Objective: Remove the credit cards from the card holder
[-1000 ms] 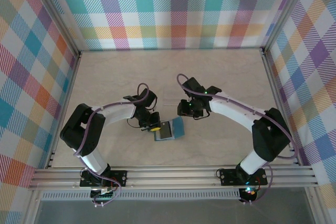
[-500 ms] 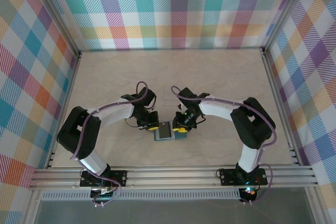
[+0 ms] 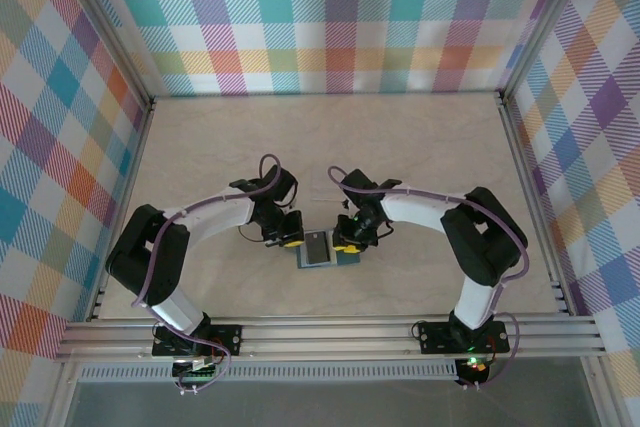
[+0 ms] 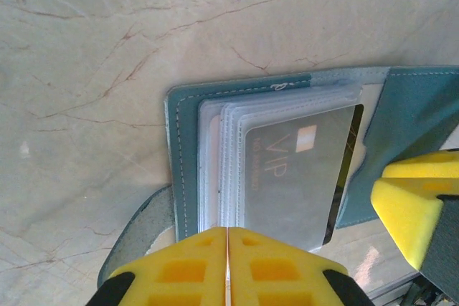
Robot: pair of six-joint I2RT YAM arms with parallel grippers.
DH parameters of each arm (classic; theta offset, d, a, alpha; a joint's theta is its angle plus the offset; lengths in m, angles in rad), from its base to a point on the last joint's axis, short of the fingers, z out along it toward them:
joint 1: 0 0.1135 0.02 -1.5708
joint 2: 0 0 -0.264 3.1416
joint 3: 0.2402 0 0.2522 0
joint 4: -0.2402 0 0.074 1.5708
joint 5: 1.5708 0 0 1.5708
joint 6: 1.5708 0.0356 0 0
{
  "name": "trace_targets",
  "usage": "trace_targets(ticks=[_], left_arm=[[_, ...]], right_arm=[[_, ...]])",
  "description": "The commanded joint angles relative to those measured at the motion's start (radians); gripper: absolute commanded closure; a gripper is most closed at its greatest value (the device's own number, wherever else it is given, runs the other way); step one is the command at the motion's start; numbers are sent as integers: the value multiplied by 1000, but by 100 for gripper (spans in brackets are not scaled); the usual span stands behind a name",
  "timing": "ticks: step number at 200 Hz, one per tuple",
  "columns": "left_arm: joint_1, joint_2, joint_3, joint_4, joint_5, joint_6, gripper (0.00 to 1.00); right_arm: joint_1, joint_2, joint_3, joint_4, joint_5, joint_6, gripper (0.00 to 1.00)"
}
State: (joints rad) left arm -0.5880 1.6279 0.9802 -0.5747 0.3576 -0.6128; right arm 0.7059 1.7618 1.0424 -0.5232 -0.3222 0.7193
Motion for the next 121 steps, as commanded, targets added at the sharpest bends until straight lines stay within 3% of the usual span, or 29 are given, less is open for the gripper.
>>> trace_targets(ticks=[1,40,121], left_arm=[[-16,25,26,-16,1,4,91],[-18,40,-10,-3,-10,16,92],[-18,74,-29,18,1,27,92]], right_arm=[[-9,-47,-3,57,-26,11,69],[-11,-3,21,115,-112,24,68],[-11,89,49,126,-131,0,72]])
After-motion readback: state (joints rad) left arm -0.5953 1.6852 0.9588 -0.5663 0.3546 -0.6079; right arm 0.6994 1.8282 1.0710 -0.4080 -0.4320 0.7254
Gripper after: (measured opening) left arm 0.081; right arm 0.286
